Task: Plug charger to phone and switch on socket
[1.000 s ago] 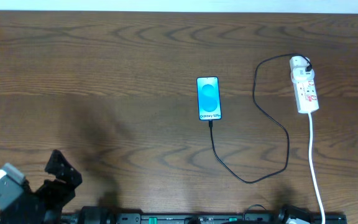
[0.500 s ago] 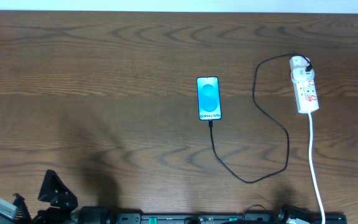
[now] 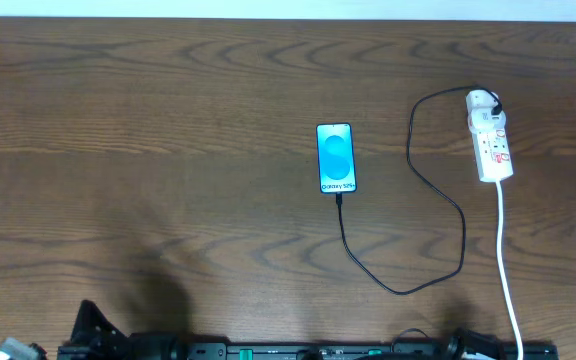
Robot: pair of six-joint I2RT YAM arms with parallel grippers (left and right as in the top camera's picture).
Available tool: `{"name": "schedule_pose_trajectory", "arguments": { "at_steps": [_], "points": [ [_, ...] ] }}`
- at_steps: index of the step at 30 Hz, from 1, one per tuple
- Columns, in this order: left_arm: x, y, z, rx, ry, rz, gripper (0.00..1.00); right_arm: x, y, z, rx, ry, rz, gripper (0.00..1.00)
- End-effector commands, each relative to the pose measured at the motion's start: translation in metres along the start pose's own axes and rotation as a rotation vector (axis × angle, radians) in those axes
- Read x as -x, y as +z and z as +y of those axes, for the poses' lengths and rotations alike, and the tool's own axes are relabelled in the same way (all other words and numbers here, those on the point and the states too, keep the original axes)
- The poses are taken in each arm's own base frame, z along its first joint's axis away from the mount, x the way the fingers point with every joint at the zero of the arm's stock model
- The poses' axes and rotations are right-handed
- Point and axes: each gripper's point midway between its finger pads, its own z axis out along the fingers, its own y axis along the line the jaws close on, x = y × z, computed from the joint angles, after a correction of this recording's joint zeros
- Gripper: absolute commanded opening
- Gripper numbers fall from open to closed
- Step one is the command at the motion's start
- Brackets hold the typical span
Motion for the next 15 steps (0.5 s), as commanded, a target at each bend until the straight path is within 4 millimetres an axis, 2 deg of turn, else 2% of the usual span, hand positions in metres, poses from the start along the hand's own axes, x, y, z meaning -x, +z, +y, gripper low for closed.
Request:
{"name": "schedule_pose_trajectory", "arguments": {
  "at_steps": [1,8,15],
  "points": [
    [0.0,-0.009,0.008,-0.019,-0.037,-0.053,1.0,-0.002,-0.001,0.001,0.009,-0.007,0.006,0.01],
    [-0.002,-0.02,0.016,-0.048,-0.067,-0.106,1.0,-0.004,-0.003,0.007,0.043,-0.004,0.019,0.01],
    [-0.002,-0.022,0.019,-0.008,-0.085,-0.124,1.0,-0.004,-0.004,0.008,0.053,-0.002,0.021,0.01]
  ]
}}
